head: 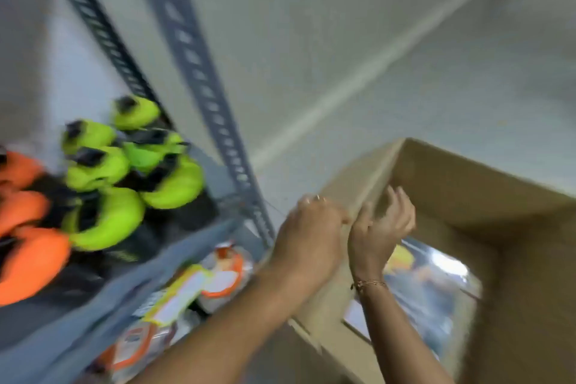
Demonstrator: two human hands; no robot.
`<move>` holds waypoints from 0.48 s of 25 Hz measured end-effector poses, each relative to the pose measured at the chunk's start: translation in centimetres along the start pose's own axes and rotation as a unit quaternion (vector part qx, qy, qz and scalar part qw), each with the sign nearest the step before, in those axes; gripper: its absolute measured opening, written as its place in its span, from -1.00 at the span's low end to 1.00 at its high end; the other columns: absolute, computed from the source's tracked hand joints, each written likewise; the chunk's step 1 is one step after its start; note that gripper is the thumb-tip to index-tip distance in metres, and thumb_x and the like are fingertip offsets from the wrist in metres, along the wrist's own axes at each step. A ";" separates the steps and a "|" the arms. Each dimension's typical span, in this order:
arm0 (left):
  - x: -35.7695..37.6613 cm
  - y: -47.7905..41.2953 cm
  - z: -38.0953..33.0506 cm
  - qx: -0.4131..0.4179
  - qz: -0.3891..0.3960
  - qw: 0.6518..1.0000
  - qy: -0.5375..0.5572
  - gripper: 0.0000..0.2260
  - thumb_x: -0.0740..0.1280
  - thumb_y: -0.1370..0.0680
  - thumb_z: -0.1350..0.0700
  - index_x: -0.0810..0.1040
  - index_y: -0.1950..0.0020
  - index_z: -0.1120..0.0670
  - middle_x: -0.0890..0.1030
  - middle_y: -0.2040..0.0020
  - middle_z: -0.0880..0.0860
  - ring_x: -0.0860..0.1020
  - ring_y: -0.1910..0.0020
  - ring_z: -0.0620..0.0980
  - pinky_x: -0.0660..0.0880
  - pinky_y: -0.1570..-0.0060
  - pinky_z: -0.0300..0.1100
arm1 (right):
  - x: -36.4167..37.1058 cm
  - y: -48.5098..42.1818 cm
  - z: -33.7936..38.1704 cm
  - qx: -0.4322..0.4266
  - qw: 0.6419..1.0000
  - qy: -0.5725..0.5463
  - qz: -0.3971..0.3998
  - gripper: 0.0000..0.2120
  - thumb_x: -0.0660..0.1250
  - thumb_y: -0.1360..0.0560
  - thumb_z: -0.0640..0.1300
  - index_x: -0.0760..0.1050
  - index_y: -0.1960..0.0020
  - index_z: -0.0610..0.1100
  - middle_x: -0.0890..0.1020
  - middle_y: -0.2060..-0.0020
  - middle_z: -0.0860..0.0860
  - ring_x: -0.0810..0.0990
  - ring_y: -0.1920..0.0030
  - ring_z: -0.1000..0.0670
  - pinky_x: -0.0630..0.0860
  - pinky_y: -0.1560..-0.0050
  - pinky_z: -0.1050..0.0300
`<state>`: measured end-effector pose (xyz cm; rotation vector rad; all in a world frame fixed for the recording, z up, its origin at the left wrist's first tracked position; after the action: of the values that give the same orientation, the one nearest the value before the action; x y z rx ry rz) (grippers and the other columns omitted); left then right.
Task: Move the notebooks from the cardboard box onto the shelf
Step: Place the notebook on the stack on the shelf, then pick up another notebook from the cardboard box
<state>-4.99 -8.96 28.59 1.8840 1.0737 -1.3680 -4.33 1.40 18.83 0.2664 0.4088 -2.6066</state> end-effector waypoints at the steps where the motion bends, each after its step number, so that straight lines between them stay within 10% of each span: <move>1: 6.8 -1.4 -0.7 -0.022 0.124 0.992 0.030 -0.74 0.22 -0.52 0.25 0.63 -0.11 0.10 0.63 -0.13 0.15 0.52 -0.16 0.18 0.48 -0.14 -0.05 | -1.0 -0.4 -6.9 0.083 0.993 0.090 0.005 -0.56 0.17 -0.45 -0.15 0.37 -0.29 -0.30 0.42 -0.31 -0.27 0.27 -0.37 -0.26 0.08 -0.37 0.02; 4: 23.7 -2.5 -0.7 -0.034 0.354 0.934 0.017 -0.73 0.23 -0.53 0.24 0.59 -0.19 0.19 0.59 -0.23 0.20 0.53 -0.23 0.16 0.45 -0.18 -0.09 | -5.4 2.4 -23.1 0.336 0.893 0.287 0.080 -0.51 0.20 -0.50 -0.21 0.20 -0.38 -0.32 0.31 -0.37 -0.26 0.21 -0.39 -0.26 0.17 -0.37 -0.07; 7: 36.0 -1.4 3.0 -0.143 0.397 0.906 -0.020 -0.67 0.21 -0.51 0.21 0.49 -0.26 0.22 0.55 -0.28 0.22 0.52 -0.25 0.19 0.47 -0.23 -0.01 | -9.0 6.2 -31.4 0.497 0.785 0.348 0.123 -0.47 0.23 -0.53 -0.15 0.14 -0.41 -0.31 0.26 -0.39 -0.22 0.25 -0.36 -0.25 0.32 -0.34 -0.09; 12: 40.0 -1.5 4.1 -0.274 0.340 0.896 -0.079 -0.71 0.17 -0.54 0.28 0.48 -0.24 0.28 0.53 -0.26 0.26 0.51 -0.23 0.24 0.48 -0.17 0.01 | -9.6 6.3 -34.1 0.511 0.778 0.345 0.118 -0.59 0.30 -0.49 -0.15 0.31 -0.28 -0.26 0.36 -0.27 -0.20 0.35 -0.28 -0.22 0.43 -0.24 -0.10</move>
<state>-2.12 -0.51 -10.69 1.4732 0.5389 -0.6968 10.94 11.64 -12.15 1.5281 -0.8342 -2.1142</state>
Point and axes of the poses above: each hand's wrist, its own y-axis away from the middle knuckle, its own x-axis out of the palm, z = x × y, the point moved 5 cm from there along -y, towards the middle knuckle
